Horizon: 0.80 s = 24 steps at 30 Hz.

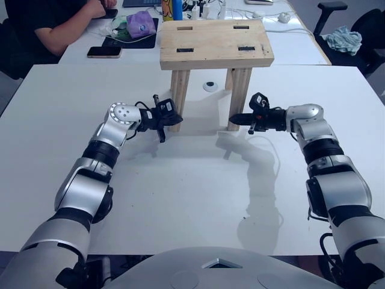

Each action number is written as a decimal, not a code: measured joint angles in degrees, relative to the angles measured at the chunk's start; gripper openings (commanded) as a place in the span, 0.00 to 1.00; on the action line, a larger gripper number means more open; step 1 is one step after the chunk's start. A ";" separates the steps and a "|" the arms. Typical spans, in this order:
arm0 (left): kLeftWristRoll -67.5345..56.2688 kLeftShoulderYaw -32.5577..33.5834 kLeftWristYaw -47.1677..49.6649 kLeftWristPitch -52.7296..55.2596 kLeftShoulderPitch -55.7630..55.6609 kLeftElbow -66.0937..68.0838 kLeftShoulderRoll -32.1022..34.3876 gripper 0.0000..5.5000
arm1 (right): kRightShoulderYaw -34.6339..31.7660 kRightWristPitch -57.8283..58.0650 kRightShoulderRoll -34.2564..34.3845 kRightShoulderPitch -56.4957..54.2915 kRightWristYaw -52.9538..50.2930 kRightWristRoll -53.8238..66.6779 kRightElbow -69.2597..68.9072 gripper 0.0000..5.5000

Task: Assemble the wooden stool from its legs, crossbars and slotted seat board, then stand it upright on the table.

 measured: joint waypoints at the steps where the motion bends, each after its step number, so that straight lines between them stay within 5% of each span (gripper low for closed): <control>1: 1.19 0.00 1.37 -1.42 -1.70 3.71 -0.45 0.00 | -0.06 -1.20 0.40 -0.85 -1.27 -0.60 1.66 0.00; 14: 8.37 2.39 19.13 -4.72 -11.62 21.76 -1.62 0.00 | -0.08 -12.11 5.93 -8.86 -20.05 -8.14 12.17 0.00; 20: 5.21 7.31 18.35 -8.30 -9.87 18.31 -1.33 0.00 | -3.36 -11.57 7.05 -7.98 -13.14 -4.74 9.23 0.00; 24: -1.96 11.96 15.18 -9.80 2.57 3.76 -0.26 0.00 | -4.59 -5.60 6.83 -0.26 -5.59 0.37 -3.43 0.00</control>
